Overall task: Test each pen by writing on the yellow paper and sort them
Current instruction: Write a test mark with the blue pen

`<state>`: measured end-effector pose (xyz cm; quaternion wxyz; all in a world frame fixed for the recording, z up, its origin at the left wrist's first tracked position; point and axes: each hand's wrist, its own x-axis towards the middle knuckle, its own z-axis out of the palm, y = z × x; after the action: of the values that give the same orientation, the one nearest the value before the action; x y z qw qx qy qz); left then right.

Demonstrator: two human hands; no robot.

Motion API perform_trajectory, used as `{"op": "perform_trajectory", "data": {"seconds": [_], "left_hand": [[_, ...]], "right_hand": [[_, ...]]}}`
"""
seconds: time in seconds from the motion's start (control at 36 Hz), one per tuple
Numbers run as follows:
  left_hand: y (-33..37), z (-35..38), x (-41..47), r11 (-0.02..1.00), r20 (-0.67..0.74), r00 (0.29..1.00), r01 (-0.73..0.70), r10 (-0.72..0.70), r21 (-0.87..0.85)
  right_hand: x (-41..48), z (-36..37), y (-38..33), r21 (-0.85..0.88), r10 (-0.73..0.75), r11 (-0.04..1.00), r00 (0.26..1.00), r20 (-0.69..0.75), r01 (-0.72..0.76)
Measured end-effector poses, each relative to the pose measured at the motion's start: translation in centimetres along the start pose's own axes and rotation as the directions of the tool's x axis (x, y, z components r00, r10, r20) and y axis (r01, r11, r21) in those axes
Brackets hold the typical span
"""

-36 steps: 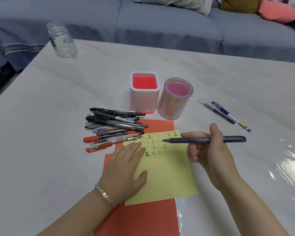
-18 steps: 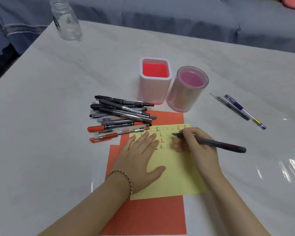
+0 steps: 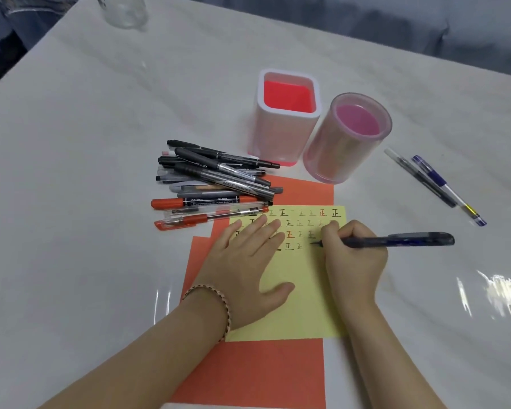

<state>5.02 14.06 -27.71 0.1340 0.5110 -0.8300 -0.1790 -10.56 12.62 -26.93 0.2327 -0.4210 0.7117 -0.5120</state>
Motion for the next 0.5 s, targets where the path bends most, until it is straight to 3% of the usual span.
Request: {"op": "perform_trajectory", "data": {"seconds": [0.5], "left_hand": [[-0.14,0.64,-0.05,1.000,-0.074,0.997,-0.028,0.027,-0.009]], "right_hand": [[-0.02,0.14,0.32,0.016,-0.031,0.999,0.999,0.015,0.031]]}}
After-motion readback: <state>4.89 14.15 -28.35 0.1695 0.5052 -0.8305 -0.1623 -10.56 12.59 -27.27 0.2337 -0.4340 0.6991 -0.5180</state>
